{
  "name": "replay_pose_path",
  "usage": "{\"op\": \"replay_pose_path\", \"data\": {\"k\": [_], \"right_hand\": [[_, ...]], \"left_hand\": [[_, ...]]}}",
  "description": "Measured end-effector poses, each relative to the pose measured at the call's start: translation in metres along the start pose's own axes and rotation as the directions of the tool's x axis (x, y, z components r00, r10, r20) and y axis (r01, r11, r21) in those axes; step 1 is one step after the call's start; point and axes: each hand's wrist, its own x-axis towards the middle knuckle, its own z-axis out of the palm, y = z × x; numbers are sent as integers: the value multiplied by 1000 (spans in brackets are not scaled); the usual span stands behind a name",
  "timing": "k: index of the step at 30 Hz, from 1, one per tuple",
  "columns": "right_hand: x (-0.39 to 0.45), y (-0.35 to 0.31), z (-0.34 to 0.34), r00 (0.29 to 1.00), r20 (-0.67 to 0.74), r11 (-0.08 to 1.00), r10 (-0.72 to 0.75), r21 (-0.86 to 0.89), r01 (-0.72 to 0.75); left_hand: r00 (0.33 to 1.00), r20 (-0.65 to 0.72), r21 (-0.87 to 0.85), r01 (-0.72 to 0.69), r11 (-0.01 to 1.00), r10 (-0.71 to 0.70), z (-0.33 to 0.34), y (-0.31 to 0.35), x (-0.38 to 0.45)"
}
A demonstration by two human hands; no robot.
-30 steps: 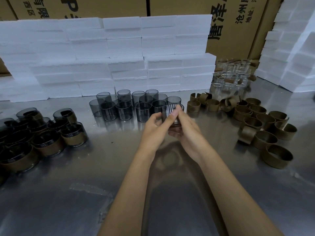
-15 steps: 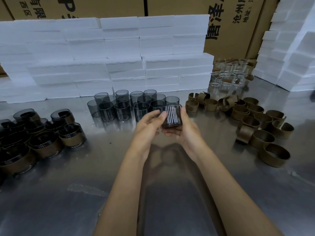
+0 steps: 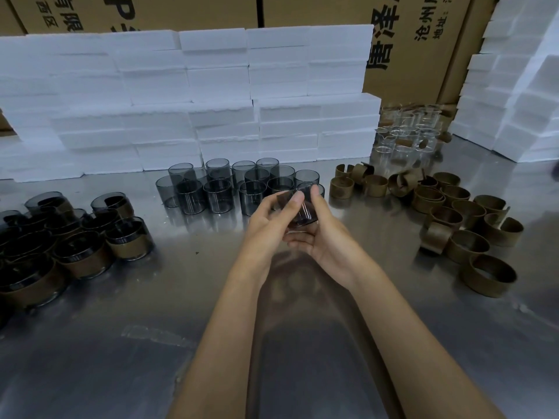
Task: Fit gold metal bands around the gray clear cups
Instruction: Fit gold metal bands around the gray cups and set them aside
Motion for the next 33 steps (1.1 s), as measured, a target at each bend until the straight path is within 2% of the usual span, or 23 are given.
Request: {"op": "replay_pose_path", "data": {"k": [5, 10, 15, 22, 27, 31, 33], "right_hand": [[2, 1, -4, 998, 27, 980, 48, 193, -52], [2, -4, -9, 996, -31, 930, 79, 361, -62], [4, -4, -13, 985, -117, 908, 126, 413, -68], [5, -6, -18, 982, -132, 908, 135, 412, -69], [1, -7, -15, 988, -82, 922, 132, 377, -92], [0, -6, -9, 989, -80, 939, 124, 332, -90], [0, -6, -8, 990, -84, 946, 114, 313, -82]], "left_hand": [[997, 42, 98, -61, 993, 57, -4, 1, -1], [986, 143, 197, -118, 973, 90, -5, -2, -1], [978, 189, 146, -115, 983, 86, -5, -5, 2], [971, 120, 283, -231, 931, 205, 3, -8, 2], [958, -24, 326, -263, 908, 285, 12, -6, -1], [955, -140, 296, -211, 932, 261, 16, -4, -3], [942, -177, 250, -238, 938, 286, 15, -4, -4]]}}
